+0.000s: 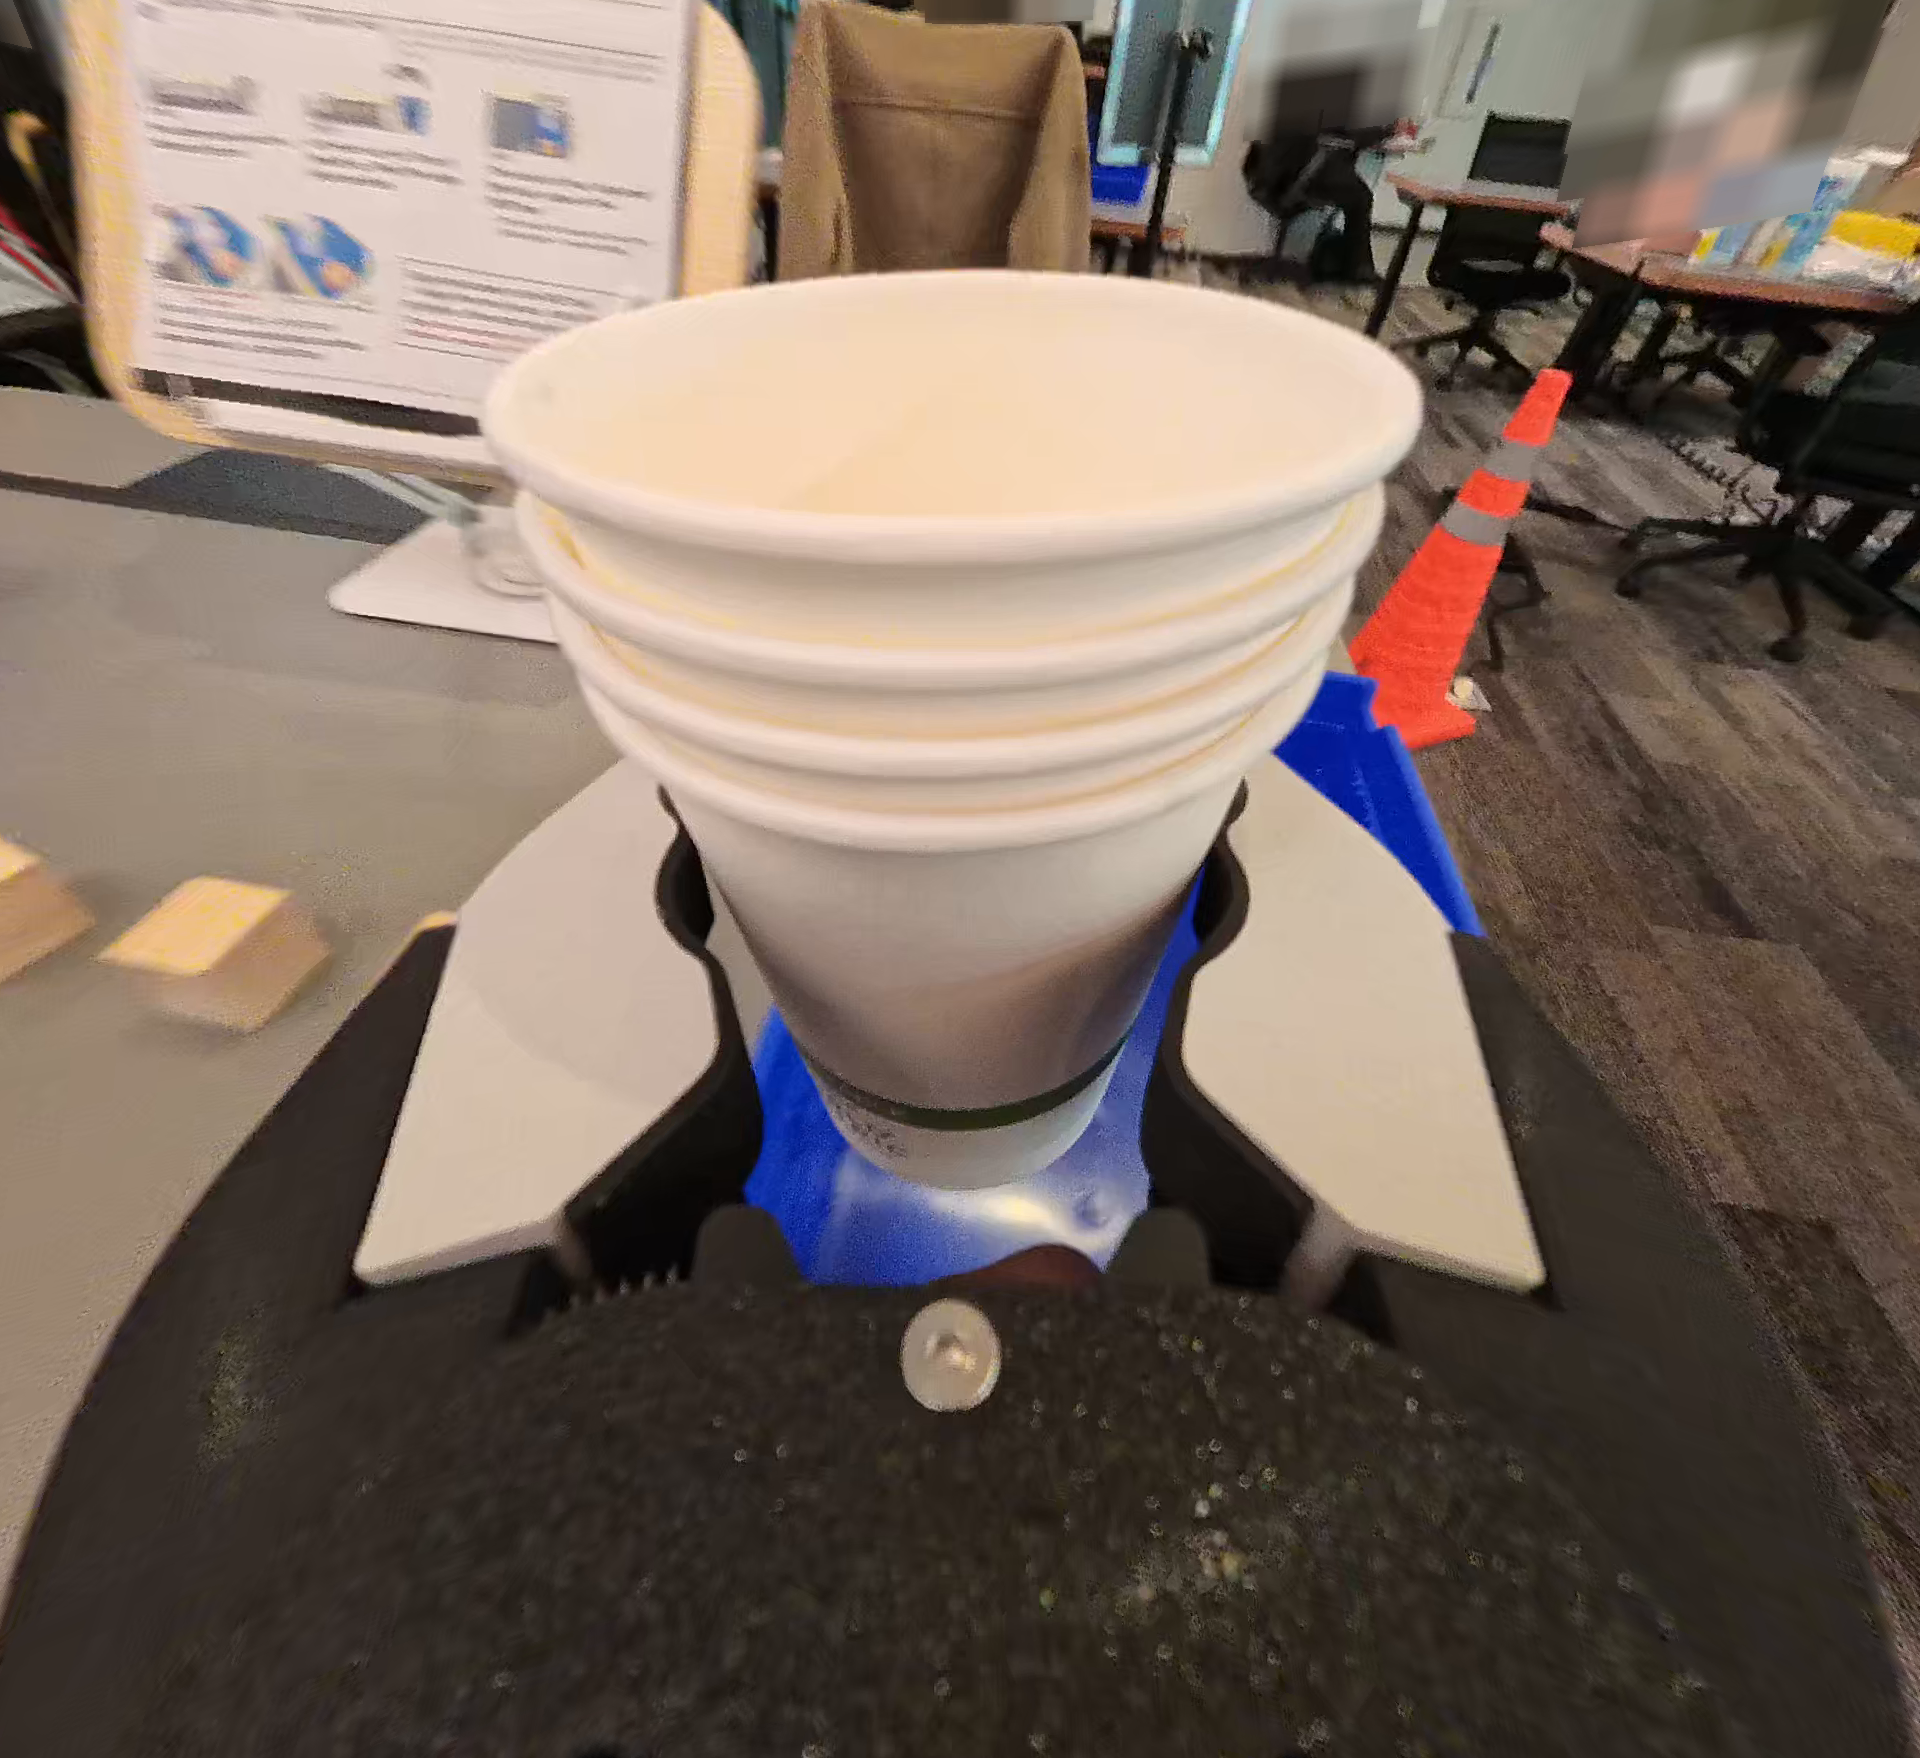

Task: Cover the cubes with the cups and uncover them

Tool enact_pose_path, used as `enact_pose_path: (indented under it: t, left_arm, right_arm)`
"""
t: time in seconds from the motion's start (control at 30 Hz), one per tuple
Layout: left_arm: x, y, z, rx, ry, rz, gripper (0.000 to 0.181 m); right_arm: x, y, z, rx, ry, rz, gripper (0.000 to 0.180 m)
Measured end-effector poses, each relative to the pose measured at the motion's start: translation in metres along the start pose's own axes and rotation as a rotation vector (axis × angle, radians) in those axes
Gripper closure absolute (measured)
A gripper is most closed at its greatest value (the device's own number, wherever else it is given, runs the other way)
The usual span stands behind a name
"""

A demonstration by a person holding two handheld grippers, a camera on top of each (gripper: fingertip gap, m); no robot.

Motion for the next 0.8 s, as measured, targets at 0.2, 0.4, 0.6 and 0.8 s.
enact_pose_path:
  t: [0.2, 0.4, 0.6, 0.8]
  left_arm:
    - [0.003, 0.001, 0.002, 0.01, -0.002, -0.002, 0.127]
    - [0.007, -0.002, -0.001, 0.018, 0.01, -0.016, 0.127]
    - [0.009, -0.003, -0.002, 0.018, 0.007, -0.017, 0.127]
    - [0.013, -0.004, 0.002, 0.035, -0.005, -0.025, 0.127]
  right_arm:
    - [0.101, -0.018, 0.067, 0.081, 0.004, -0.102, 0.086]
    - [0.164, -0.053, 0.087, 0.153, 0.002, -0.207, 0.087]
    - [0.189, -0.078, 0.099, 0.143, -0.018, -0.249, 0.086]
    - [0.199, -0.097, 0.104, 0.167, -0.013, -0.283, 0.086]
Point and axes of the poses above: each gripper's, where its closed fingertips meet, x out along the fingers, y out of its top, z = x × y across the jaws, the point moved 6 cm from there along -x, back along the fingers, and after that the axes turned 7 degrees about y, right-handed, at the moved point
